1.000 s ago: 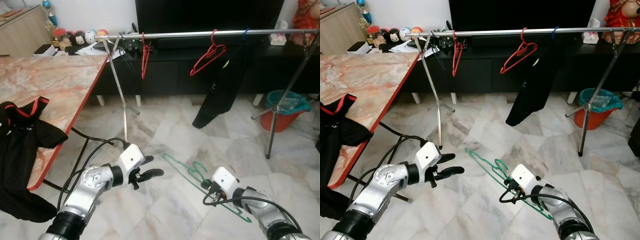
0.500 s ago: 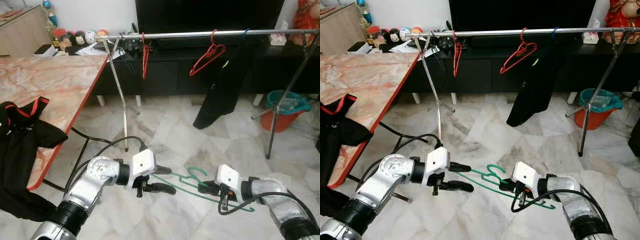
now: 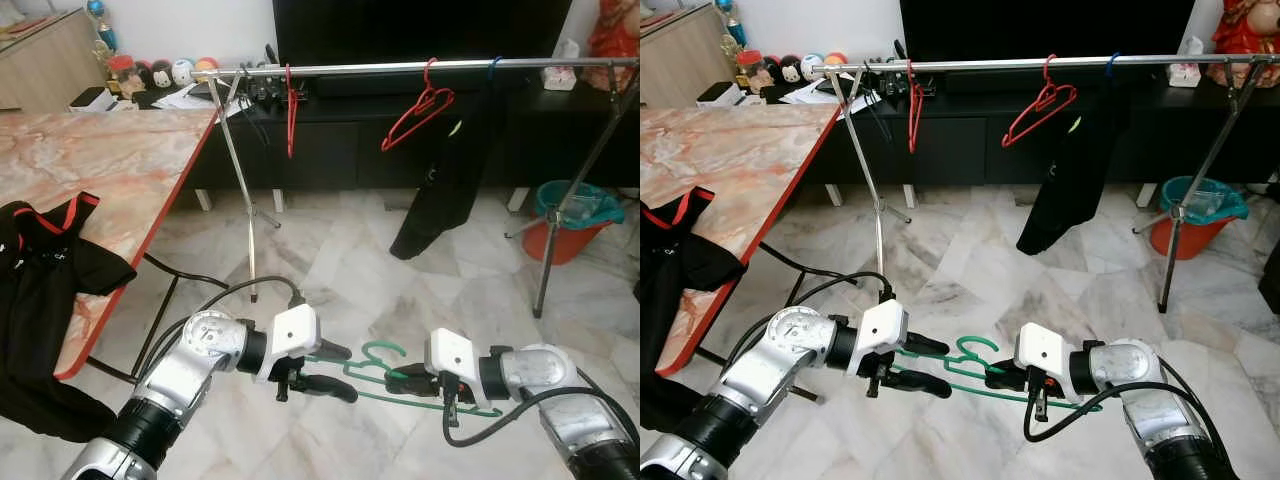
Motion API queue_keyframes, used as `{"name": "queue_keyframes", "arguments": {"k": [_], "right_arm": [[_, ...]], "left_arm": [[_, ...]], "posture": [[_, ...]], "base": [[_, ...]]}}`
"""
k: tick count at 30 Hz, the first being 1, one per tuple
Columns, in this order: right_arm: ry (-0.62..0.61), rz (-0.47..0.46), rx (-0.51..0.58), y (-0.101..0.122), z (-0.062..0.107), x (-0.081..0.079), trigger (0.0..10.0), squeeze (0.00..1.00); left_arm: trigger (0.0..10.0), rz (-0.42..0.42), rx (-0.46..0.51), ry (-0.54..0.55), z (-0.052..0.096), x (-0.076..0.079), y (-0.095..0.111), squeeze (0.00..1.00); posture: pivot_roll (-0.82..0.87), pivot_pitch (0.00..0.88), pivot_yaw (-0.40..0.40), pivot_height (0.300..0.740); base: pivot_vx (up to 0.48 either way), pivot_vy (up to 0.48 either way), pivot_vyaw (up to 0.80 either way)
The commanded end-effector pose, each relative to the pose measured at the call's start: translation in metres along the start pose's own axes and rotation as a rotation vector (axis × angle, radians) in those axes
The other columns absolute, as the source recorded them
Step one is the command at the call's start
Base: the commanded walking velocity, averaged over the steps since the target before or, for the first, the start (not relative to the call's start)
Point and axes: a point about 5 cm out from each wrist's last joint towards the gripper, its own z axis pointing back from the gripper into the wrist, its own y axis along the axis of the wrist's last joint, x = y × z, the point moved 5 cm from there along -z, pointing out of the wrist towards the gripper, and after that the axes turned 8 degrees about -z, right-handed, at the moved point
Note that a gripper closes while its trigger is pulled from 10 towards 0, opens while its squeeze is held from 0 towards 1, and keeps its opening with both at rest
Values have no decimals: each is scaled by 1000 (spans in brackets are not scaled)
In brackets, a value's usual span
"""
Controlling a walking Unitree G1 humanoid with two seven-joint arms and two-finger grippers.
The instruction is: Hang hanger
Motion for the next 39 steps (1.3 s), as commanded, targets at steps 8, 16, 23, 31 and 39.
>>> {"name": "queue_keyframes", "arguments": {"k": [8,16,23,31,39], "right_arm": [[28,17,18,13,-1,-7,10000,0],[21,11,22,18,1,-7,10000,0],[15,15,30,22,2,-6,10000,0],[21,16,28,22,2,-7,10000,0],[15,11,24,21,2,-6,10000,0]], "left_arm": [[10000,-12,-20,-7,-5,-4,2,0],[10000,-5,-53,-31,-7,-1,-3,0],[10000,-10,-91,-16,-7,-3,-10,0],[10000,-11,-96,-2,-9,-6,-11,0],[0,-7,-86,7,-9,-8,-11,0]], "posture": [[-224,39,80,740],[-225,39,80,740],[-224,39,80,740],[-224,40,81,740],[-223,39,80,740]], "base": [[0,0,0],[0,0,0],[0,0,0],[0,0,0],[0,0,0]]}}
